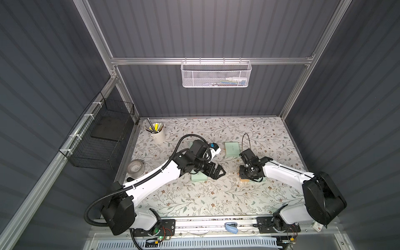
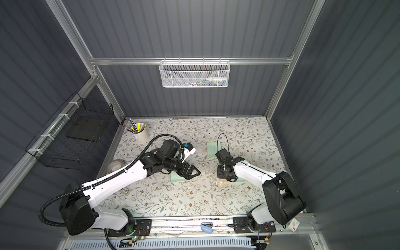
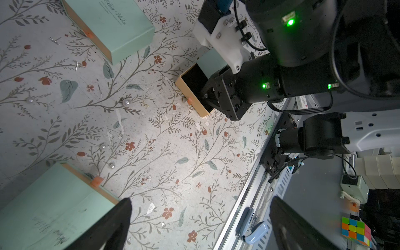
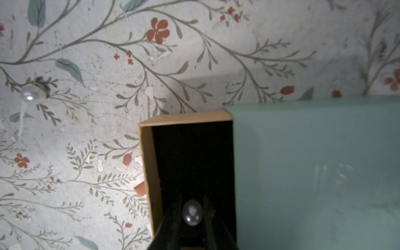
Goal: Take out the earrings from the drawer-style jewelry box
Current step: Pick up the earring from the drawer.
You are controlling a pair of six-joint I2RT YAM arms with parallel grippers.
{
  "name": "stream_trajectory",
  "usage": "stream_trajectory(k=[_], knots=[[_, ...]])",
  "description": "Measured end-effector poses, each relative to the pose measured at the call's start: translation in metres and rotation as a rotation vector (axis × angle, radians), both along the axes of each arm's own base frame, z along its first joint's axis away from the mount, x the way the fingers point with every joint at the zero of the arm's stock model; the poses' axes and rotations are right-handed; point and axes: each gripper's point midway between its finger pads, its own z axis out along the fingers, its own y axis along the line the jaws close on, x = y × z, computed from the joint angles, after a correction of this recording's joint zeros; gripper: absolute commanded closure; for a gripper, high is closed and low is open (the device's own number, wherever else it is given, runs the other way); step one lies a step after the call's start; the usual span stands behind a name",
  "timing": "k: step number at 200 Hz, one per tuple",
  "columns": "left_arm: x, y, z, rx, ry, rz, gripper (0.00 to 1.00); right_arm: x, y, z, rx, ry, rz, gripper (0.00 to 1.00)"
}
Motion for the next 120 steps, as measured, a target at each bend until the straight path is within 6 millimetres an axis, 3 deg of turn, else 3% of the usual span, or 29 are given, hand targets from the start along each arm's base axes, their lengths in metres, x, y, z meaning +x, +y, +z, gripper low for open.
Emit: stream_trajectory(k=[35,120], knots=[[0.000,0.000,0.000,0.000,0.000,0.000,0.00,-0.002,-0.001,0.002,0.005,-0.008,-0.001,0.81],[0.001,0.000,0.000,0.003,-0.003,0.004,0.00,-0.005,0.001,0.030,0.056,-0.076,-0.004,0.81]])
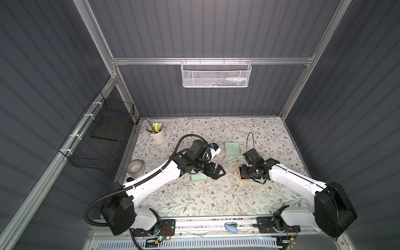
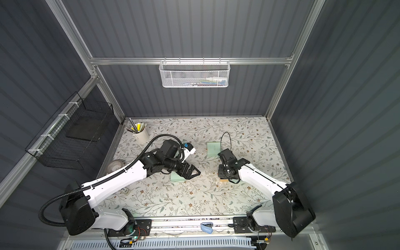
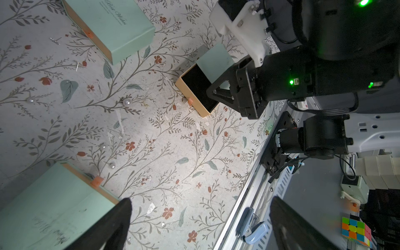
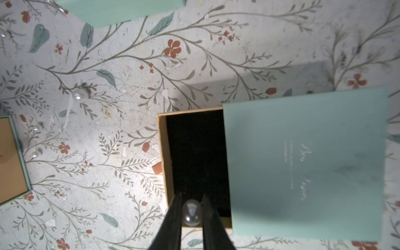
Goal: Take out the earrings from the drawer-style jewelry box
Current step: Pick up the earring from the drawer, then place the earring at the center of the board.
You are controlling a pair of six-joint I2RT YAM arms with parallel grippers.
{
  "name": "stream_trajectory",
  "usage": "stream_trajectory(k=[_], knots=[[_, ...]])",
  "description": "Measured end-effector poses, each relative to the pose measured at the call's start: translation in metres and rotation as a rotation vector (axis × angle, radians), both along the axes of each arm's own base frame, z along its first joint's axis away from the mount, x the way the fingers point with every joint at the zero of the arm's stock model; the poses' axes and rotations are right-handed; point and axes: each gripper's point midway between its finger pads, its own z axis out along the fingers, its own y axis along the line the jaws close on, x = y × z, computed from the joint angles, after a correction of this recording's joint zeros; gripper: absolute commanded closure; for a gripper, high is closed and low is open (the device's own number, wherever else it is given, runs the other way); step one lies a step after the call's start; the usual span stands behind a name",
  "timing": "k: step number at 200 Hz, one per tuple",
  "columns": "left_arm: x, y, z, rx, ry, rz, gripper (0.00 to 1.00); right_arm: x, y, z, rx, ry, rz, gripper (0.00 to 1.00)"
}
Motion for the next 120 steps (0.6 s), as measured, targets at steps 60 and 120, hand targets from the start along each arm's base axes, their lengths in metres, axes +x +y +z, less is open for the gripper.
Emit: stream_trajectory(k=[60,120], knots=[[0.013,0.015,-0.009,0.086,-0.048,0.081,0.00,-0.008,0.045,0.020,0.078,-0.013,0.104,0.80],[0.029,0.038,-0.003,0.160,-0.140,0.197,0.00,0.001,0.095,0.001,0.080,0.045,0.183,0.80]])
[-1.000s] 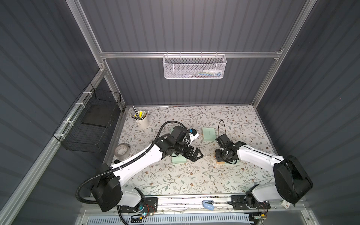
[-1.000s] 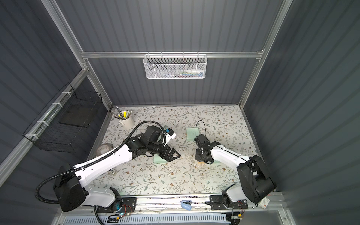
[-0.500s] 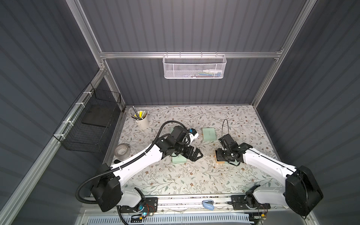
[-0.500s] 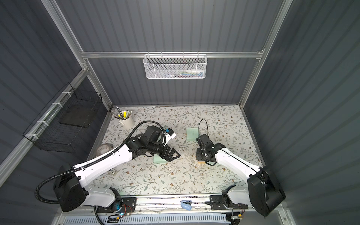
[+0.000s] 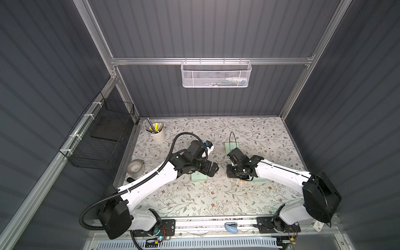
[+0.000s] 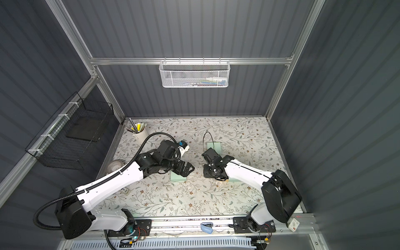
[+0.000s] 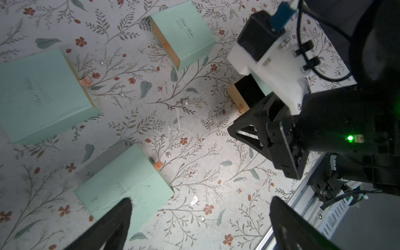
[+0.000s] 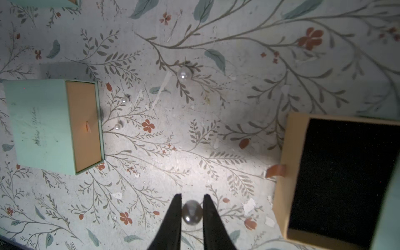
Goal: Take out the earrings from the drawer-style jewelry box
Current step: Place the earring at the center of the board.
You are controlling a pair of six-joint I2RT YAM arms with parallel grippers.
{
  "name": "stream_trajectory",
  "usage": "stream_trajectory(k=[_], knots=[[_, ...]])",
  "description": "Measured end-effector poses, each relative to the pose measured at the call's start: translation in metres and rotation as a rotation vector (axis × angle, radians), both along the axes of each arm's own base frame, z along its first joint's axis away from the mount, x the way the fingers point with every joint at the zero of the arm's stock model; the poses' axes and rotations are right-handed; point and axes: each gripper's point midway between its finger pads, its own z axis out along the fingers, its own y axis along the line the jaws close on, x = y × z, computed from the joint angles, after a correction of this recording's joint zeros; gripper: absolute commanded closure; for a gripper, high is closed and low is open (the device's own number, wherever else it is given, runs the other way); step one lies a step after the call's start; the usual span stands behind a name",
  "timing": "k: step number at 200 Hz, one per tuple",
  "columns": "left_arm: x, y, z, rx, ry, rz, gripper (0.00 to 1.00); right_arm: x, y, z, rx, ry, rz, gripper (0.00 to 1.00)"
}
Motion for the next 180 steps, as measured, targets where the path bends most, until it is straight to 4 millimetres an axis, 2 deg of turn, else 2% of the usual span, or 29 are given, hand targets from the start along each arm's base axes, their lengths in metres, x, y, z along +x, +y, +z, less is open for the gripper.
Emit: stream_trajectory(k=[36,85,180], knots=[[0.008,0.012,0.008,0.025,-0.053,0.063,0.00,0.012,0.017,-0.012,-0.013,0.016,0.014,0.80],[0.017,0.027,0.010,0.068,-0.093,0.138,0.00,0.021,0.026,-0.023,-0.030,0.033,0.017,0.80],[0.018,0.028,0.010,0.074,-0.098,0.146,0.00,0.030,0.035,-0.032,-0.047,0.046,0.029,0.79]])
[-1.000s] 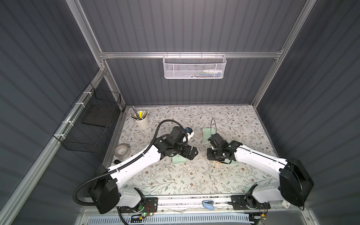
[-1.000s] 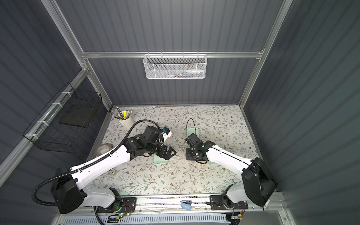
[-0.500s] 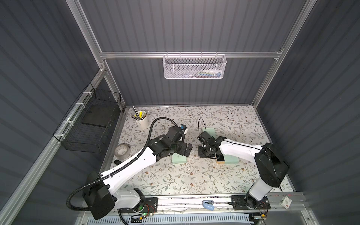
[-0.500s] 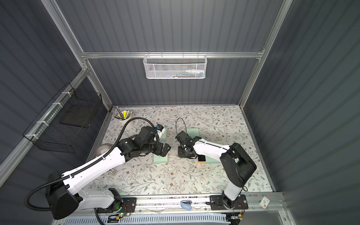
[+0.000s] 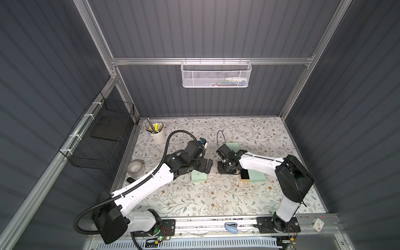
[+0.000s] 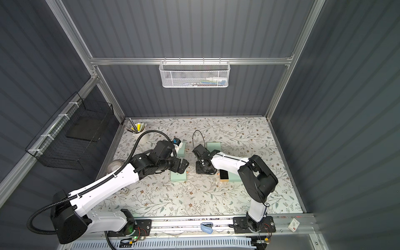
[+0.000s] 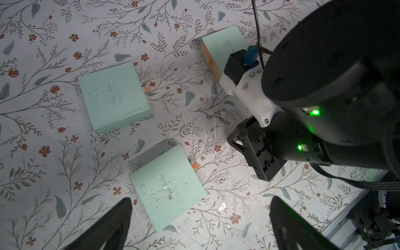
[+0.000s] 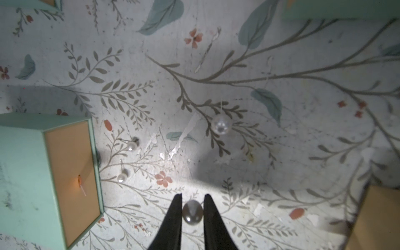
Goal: Take out the earrings from the drawer-style jewelry box
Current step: Place the earring at the center of the board.
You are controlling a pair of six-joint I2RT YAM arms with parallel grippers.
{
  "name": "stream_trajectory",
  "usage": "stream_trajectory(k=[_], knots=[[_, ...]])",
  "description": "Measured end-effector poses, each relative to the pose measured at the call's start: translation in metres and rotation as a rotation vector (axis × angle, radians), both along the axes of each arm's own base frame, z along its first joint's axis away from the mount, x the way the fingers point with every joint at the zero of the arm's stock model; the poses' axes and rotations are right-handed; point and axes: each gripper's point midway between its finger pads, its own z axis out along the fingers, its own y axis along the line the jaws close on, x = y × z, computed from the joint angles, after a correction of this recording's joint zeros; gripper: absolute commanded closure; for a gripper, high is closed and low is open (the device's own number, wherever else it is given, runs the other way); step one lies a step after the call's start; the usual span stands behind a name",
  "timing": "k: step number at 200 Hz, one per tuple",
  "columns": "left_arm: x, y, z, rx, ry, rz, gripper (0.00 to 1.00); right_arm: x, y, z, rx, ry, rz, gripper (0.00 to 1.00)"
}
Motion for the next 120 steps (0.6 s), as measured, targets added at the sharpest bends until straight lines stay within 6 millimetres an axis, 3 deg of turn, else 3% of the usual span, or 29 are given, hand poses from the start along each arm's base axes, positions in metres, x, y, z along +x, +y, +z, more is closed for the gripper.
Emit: stream_trajectory(k=[120], knots=[[0.000,0.000,0.000,0.000,0.000,0.000,0.00,-0.003,-0.002,-0.011,-0.021,0.024,0.012,0.75]])
